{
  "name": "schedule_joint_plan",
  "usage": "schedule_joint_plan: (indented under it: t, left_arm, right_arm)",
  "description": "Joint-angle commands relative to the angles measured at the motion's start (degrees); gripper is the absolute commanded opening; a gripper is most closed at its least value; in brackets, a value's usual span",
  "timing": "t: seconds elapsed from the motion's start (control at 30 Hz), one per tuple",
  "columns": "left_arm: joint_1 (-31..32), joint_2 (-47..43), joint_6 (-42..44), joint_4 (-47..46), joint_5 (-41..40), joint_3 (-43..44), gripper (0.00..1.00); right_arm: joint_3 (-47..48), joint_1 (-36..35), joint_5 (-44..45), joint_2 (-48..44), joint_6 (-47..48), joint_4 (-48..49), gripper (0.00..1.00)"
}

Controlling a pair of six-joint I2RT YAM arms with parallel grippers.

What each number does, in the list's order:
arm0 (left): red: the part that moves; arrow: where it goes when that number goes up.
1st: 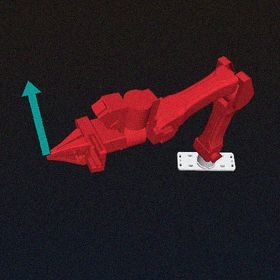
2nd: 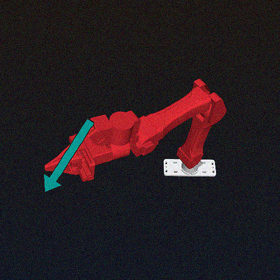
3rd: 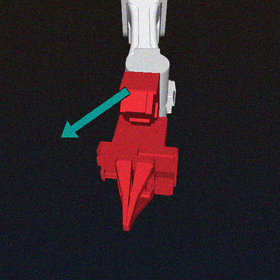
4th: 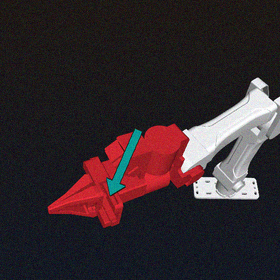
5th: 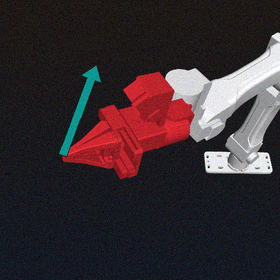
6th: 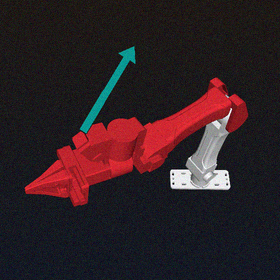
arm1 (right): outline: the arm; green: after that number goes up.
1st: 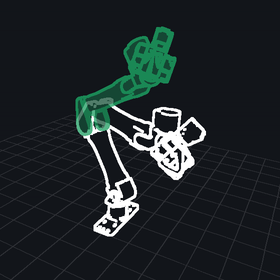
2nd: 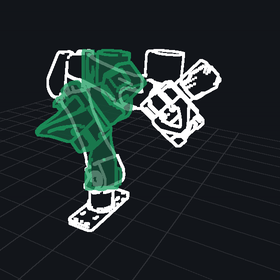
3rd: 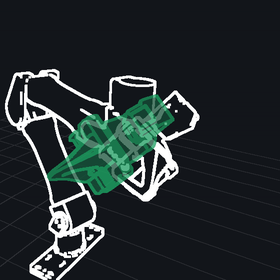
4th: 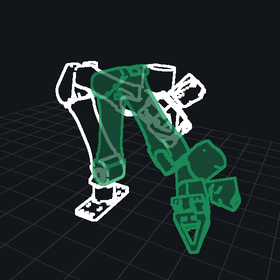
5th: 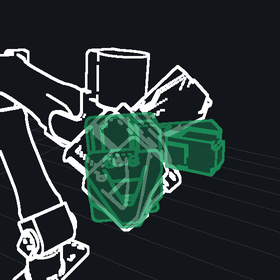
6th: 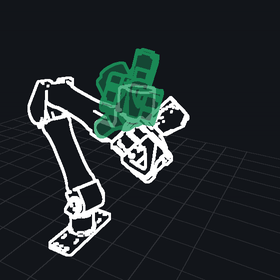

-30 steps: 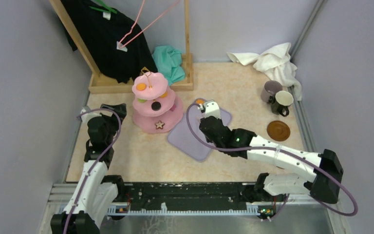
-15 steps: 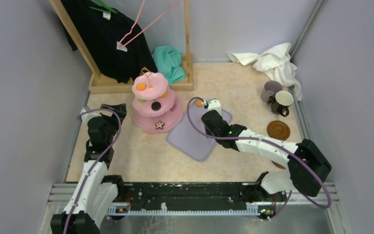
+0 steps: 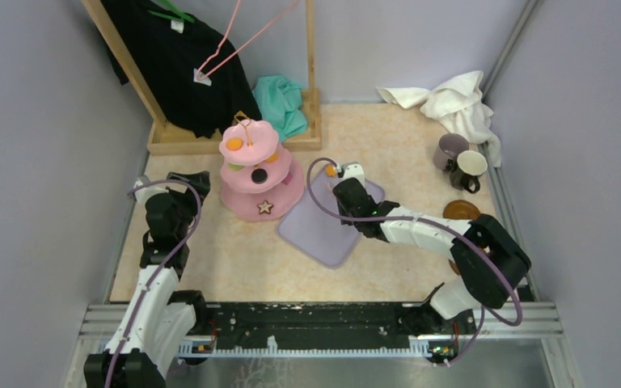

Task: Serve the afternoon tea

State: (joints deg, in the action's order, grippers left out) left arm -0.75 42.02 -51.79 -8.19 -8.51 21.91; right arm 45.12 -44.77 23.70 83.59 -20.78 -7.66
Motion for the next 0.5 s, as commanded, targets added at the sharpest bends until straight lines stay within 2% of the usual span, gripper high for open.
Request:
schedule_joint_plan:
  t: [0.0, 0.47]
  left_arm:
    - [-0.19, 0.02, 0.73, -2.10, -0.36, -0.21, 0.97]
    - [-0.18, 0.21, 0.61, -2.36, -0.23, -0.51, 0.97]
  right_arm:
    - [4.32, 1.45, -0.56, 1.12, 1.31, 4.20, 0.33]
    - [8.62, 3.76, -2.58, 6.47, 3.01, 5.46, 0.35]
